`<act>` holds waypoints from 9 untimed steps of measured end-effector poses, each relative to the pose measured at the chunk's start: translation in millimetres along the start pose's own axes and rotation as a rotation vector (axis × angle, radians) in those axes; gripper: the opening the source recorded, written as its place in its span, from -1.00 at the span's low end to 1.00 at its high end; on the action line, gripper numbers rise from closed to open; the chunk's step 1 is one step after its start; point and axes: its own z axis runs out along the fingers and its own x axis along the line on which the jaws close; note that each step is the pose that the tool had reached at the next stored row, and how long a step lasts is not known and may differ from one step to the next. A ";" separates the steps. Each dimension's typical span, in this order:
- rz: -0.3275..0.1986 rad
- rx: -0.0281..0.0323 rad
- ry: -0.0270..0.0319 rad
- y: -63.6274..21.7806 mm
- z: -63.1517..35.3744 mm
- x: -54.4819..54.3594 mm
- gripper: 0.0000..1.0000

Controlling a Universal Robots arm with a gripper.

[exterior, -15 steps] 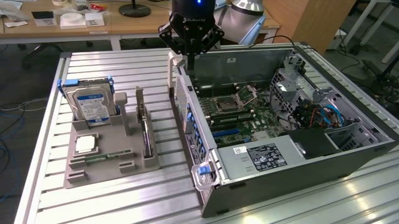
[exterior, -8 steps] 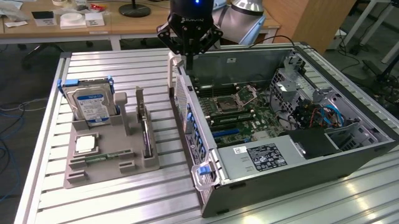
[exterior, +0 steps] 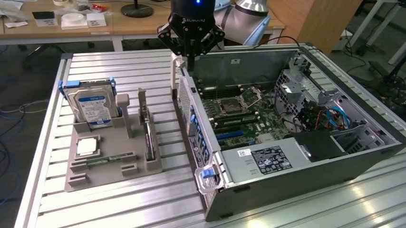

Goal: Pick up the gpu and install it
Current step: 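Reach for the gpu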

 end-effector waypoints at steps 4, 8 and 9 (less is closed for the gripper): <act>0.000 0.0000 0.0000 -0.1 -0.1 1.7 -0.79; 0.000 0.0000 0.0000 -0.3 -0.1 3.4 -0.79; 0.000 0.0000 0.0000 -0.3 -0.1 3.9 -0.79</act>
